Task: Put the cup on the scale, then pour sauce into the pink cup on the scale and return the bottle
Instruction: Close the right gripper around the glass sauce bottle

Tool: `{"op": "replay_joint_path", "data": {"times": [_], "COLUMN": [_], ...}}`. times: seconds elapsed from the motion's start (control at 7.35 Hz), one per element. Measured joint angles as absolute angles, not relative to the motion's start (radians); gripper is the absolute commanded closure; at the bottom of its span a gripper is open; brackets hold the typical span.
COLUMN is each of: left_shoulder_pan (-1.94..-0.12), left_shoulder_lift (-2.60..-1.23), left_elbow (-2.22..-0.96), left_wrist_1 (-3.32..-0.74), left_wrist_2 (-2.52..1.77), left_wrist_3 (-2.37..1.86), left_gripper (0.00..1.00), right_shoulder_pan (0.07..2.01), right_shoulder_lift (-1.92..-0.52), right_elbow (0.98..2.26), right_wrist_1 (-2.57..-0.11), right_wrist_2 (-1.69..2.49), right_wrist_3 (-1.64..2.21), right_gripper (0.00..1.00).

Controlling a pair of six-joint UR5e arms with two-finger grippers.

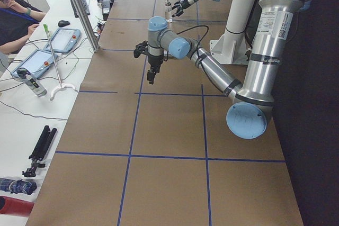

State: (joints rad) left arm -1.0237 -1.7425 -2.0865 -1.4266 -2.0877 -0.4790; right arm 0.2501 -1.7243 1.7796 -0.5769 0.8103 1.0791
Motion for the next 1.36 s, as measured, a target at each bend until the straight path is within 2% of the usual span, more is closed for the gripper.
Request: {"op": "replay_joint_path", "data": {"times": [1.36], "left_shoulder_pan": [-1.023], "left_shoulder_lift": [-1.747], "left_elbow": [-2.082], "left_wrist_1": [-1.427], "left_wrist_2": [-2.088], "left_wrist_3": [-0.479], "left_gripper": [0.0], "right_shoulder_pan": [0.307], "right_shoulder_lift": [-1.655], "right_elbow": [1.716], "right_wrist_1": [-0.577], "right_wrist_2": [0.833], "right_wrist_3": [1.057], "right_gripper": [0.0]}}
